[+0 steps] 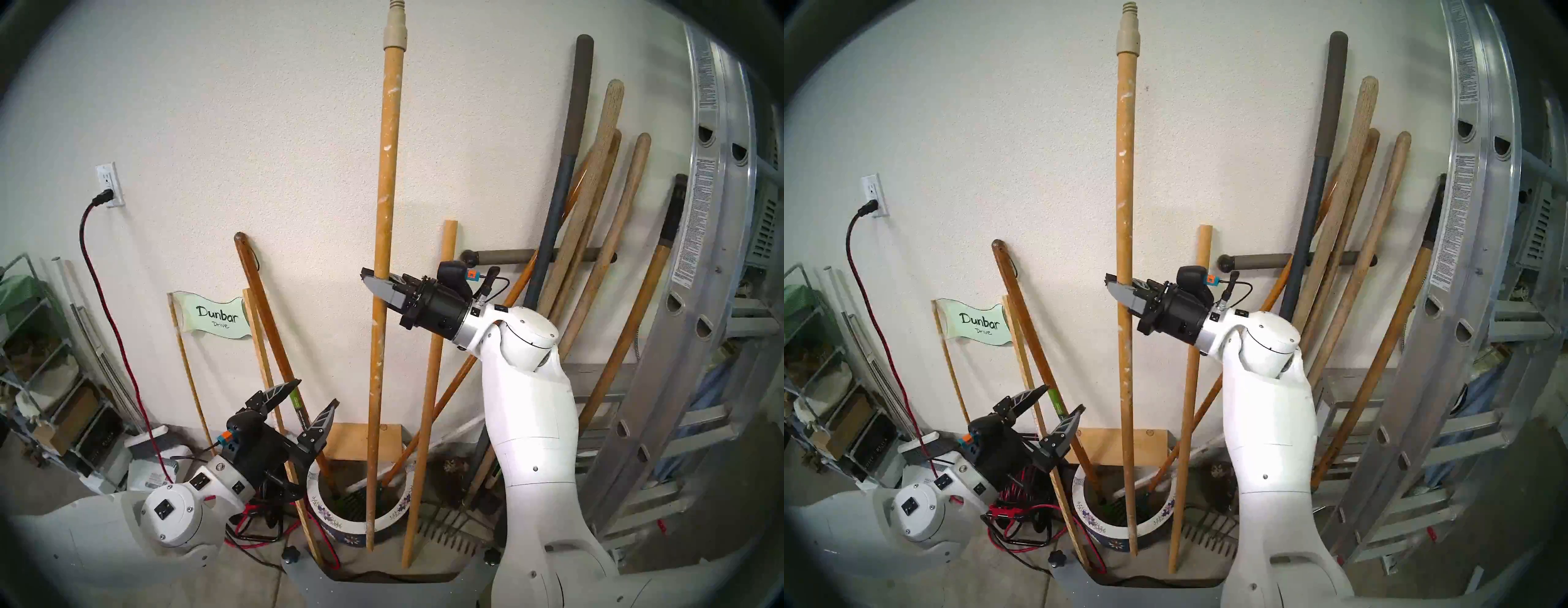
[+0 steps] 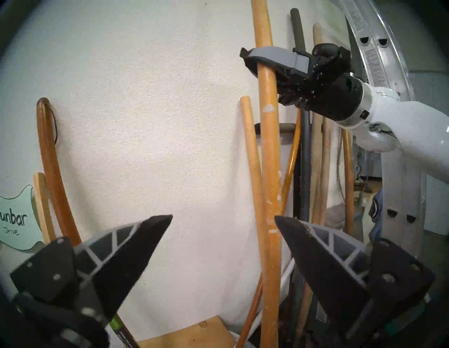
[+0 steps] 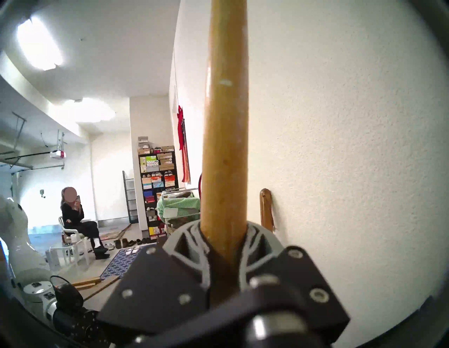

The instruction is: Put wooden sticks into the pot

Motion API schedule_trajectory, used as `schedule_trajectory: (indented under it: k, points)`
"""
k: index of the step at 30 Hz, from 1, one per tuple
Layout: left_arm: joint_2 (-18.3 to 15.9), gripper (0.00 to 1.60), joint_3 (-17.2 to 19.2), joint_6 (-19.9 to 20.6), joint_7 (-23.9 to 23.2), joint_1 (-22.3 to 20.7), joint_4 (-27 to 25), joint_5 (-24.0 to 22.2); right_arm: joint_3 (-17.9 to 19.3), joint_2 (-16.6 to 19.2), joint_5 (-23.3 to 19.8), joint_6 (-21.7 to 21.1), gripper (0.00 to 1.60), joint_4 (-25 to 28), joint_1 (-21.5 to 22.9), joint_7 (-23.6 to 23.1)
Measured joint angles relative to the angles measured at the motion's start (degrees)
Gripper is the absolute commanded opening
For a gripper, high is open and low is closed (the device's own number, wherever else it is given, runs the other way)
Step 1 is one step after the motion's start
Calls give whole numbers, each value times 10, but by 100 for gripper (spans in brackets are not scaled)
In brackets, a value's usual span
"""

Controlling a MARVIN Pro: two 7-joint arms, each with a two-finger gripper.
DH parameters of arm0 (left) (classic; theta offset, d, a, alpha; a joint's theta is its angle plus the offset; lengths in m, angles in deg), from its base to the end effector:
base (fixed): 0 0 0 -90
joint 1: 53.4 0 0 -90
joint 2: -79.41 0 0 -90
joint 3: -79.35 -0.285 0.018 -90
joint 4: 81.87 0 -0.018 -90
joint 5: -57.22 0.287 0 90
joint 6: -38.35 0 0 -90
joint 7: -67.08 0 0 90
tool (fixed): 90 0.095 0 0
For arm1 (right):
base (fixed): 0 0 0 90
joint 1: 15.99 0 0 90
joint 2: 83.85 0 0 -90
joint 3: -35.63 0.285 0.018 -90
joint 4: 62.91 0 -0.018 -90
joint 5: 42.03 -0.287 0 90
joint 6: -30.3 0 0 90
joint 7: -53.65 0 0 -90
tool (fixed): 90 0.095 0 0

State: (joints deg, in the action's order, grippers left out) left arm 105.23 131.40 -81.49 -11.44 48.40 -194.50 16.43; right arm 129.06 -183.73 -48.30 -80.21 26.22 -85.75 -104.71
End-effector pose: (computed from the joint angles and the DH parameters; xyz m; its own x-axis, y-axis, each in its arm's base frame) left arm 0.2552 0.0453 -0.2840 -0.0086 0.0120 0.9999 -0.5176 -0.8556 0.0058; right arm 0.4228 0.1210 -0.1575 0.0275 -0.2809 0.9593 0.9428 -0.3118 -0.1183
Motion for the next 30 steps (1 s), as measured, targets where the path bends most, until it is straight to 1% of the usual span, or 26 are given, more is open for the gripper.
schedule_trajectory:
  k: [6,13,20,30]
  points:
    - [29,160,-10,32,-20,-33,29,6,-10,-1,-8,-2,0,-3,2,2]
    - [58,160,-15,46,-56,-67,59,-5,-21,-2,-12,-2,0,-13,6,2]
    - [81,160,-26,61,-90,-97,79,-14,-32,-4,-13,5,0,-36,10,1]
    - [118,160,-37,85,-111,-138,114,-16,-41,-6,-14,8,0,-46,15,-14]
